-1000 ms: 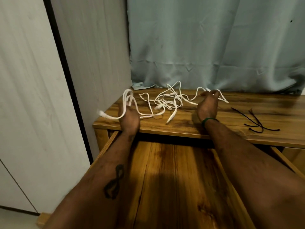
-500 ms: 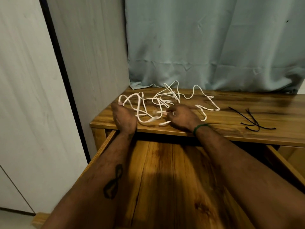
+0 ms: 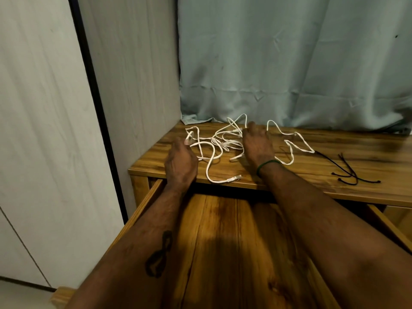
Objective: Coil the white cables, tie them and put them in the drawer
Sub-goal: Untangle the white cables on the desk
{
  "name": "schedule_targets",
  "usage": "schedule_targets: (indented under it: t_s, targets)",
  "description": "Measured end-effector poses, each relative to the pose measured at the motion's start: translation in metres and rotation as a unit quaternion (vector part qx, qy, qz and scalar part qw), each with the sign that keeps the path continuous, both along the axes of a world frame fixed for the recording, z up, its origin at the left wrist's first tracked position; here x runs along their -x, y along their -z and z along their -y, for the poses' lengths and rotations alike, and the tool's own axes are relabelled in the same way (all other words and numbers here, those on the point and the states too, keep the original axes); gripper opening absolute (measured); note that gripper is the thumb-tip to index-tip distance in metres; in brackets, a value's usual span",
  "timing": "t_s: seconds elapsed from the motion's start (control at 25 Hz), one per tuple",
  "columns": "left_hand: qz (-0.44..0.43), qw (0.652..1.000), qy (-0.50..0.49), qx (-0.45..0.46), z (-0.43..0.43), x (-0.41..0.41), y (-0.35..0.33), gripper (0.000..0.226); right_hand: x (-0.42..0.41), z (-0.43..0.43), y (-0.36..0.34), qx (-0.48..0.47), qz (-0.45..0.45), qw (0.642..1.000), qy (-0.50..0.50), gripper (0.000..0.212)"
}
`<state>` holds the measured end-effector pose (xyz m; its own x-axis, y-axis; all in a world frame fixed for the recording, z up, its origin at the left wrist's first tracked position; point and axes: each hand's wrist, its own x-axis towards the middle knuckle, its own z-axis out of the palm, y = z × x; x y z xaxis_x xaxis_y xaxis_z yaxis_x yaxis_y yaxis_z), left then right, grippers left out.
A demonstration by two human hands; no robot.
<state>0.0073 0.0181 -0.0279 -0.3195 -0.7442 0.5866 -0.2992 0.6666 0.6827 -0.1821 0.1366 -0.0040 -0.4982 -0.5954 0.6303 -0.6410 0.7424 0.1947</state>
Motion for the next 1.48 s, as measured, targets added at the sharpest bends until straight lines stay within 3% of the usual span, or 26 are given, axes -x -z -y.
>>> schedule_targets:
  t_s: [0.08, 0.12, 0.24, 0.36, 0.4, 0.48, 0.52, 0.6, 0.64, 0.72, 0.8, 1.0, 1.04, 1.12, 1.2, 1.28, 1.36, 1.48]
  targets:
    - [0.024, 0.999, 0.013, 0.018, -0.004, 0.001, 0.000, 0.029, -0.011, 0.003, -0.008, 0.034, -0.001, 0.996, -0.077, 0.026]
    - [0.035, 0.999, 0.022, 0.021, -0.004, 0.001, 0.000, 0.029, -0.021, 0.002, -0.011, 0.077, 0.059, 0.984, -0.151, 0.027]
    - [0.035, 0.992, 0.112, 0.046, -0.005, -0.001, -0.008, 0.030, -0.064, -0.005, -0.013, 0.196, 0.343, 0.874, -0.282, 0.037]
    - [-0.067, 0.943, 0.324, -0.037, -0.010, -0.006, -0.020, 0.028, -0.090, -0.010, -0.004, 0.221, 0.434, 0.812, -0.321, 0.040]
    - [-0.090, 0.924, 0.366, -0.070, -0.014, -0.009, -0.028, 0.030, -0.093, -0.012, -0.001, 0.246, 0.475, 0.774, -0.338, 0.041]
    - [-0.086, 0.913, 0.394, -0.069, -0.017, -0.007, -0.041, 0.032, -0.094, -0.022, 0.002, 0.262, 0.569, 0.695, -0.354, 0.056]
    - [-0.062, 0.922, 0.380, -0.030, -0.017, -0.004, -0.043, 0.032, -0.096, -0.029, 0.002, 0.231, 0.597, 0.684, -0.351, 0.060]
    - [-0.001, 0.940, 0.340, 0.032, -0.019, 0.003, -0.042, 0.029, -0.101, -0.041, 0.005, 0.138, 0.588, 0.730, -0.321, 0.049]
    - [0.000, 0.940, 0.340, 0.014, -0.020, 0.006, -0.040, 0.029, -0.100, -0.042, 0.008, 0.142, 0.555, 0.763, -0.301, 0.039]
    - [-0.047, 0.918, 0.378, -0.106, -0.032, 0.005, -0.042, 0.033, -0.100, -0.046, 0.009, 0.255, 0.468, 0.805, -0.259, 0.022]
    - [-0.099, 0.866, 0.421, -0.250, -0.042, 0.004, -0.047, 0.037, -0.102, -0.049, 0.007, 0.350, 0.429, 0.796, -0.246, 0.012]
    - [-0.198, 0.743, 0.479, -0.422, -0.045, -0.002, -0.057, 0.037, -0.122, -0.052, -0.002, 0.318, 0.427, 0.779, -0.331, 0.028]
    - [-0.217, 0.734, 0.472, -0.438, -0.040, -0.001, -0.056, 0.034, -0.123, -0.053, -0.006, 0.288, 0.415, 0.799, -0.327, 0.032]
    - [-0.234, 0.754, 0.423, -0.444, -0.032, -0.002, -0.057, 0.030, -0.121, -0.061, -0.016, 0.153, 0.319, 0.893, -0.280, 0.041]
    - [-0.217, 0.788, 0.362, -0.449, -0.022, -0.005, -0.056, 0.031, -0.118, -0.071, -0.023, 0.006, 0.215, 0.949, -0.232, 0.041]
    - [-0.215, 0.794, 0.321, -0.469, -0.015, -0.009, -0.058, 0.027, -0.115, -0.075, -0.022, -0.056, 0.195, 0.950, -0.236, 0.036]
    - [-0.201, 0.814, 0.282, -0.467, -0.016, -0.014, -0.064, 0.023, -0.109, -0.073, -0.016, -0.008, 0.208, 0.931, -0.300, 0.028]
    - [-0.046, 0.923, 0.235, -0.303, -0.027, -0.013, -0.067, 0.036, -0.105, -0.067, -0.011, 0.153, 0.250, 0.862, -0.414, 0.023]
